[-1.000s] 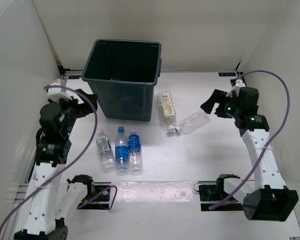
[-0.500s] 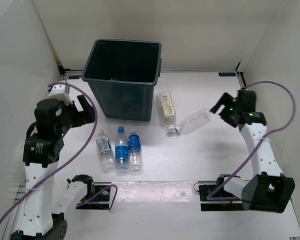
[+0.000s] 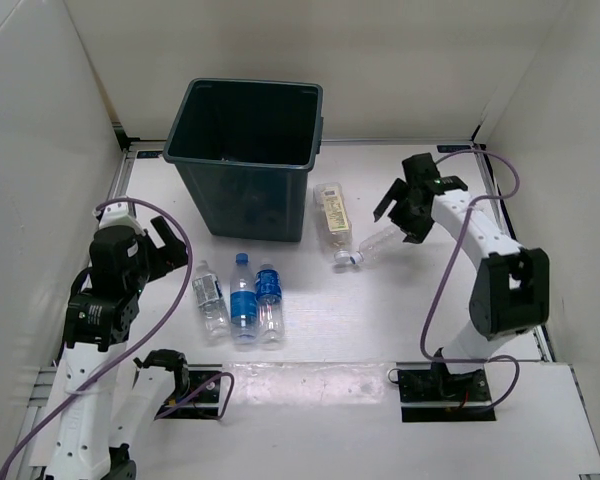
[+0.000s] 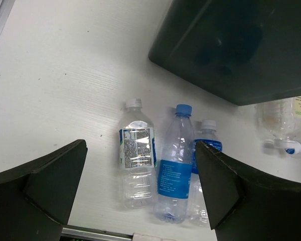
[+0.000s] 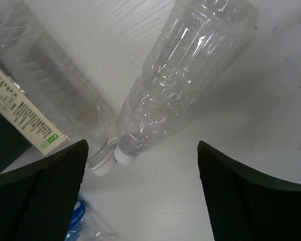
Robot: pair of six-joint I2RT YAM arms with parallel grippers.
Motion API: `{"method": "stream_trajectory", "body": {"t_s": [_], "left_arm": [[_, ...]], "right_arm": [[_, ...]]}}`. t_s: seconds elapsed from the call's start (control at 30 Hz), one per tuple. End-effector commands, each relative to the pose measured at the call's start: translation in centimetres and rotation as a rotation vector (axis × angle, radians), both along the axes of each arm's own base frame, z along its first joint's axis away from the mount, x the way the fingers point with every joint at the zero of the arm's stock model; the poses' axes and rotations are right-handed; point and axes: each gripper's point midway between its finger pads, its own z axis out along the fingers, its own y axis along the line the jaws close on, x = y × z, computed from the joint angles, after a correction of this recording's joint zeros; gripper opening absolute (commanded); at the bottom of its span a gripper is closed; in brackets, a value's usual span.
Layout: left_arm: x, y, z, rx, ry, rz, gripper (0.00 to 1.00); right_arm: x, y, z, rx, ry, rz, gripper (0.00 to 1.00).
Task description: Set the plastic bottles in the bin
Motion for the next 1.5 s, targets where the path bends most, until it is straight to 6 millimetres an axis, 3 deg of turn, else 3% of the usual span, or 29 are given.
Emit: {"method": "stream_trajectory", "body": {"t_s": [0.0, 0.23, 0.4, 0.53, 0.57, 0.97, 1.2, 1.37, 1.47], "left_arm": [[0.2, 0.3, 0.6, -0.012, -0.020, 0.032, 1.00], [0.3, -0.1, 0.5, -0.026, -0.020, 0.019, 1.00], [0.5, -0.4, 0.3, -0.040, -0.015, 0.008, 1.00], [0.8, -0.8, 0.0, -0.055, -0.007, -0.009, 1.00], [0.9, -0.8, 0.0, -0.057, -0.009, -0.008, 1.00], [1.2, -0.7, -0.3, -0.067, 0.010, 0.000, 1.00], [1.4, -0.9, -0.5, -0.081, 0.018, -0.006, 1.00], [1.4, -0.9, -0.5, -0.078, 0.018, -0.008, 1.00], [1.2, -0.9, -0.5, -0.076, 0.015, -0.007, 1.00]], "right_arm": [[0.2, 0.5, -0.3, 0.011, 0.090, -0.120, 0.90], [0.5, 0.3, -1.9, -0.007, 0.136, -0.243, 0.90], [0.0, -1.1, -4.2, -0.014, 0.205, -0.325, 0.90], [0.0, -1.1, -5.8, -0.005, 0.260, -0.343, 0.90], [-0.2, -1.5, -7.0, -0.032, 0.288, -0.352, 0.90], [-0.3, -1.1, -6.9, -0.062, 0.396, -0.424, 0.90], [-0.8, 0.0, -7.3, -0.091, 0.433, -0.404, 0.77], [-1.3, 1.1, -7.8, -0.115, 0.481, -0.377, 0.77], [-2.3, 1.9, -9.2, -0.053, 0.518, -0.376, 0.67]]}}
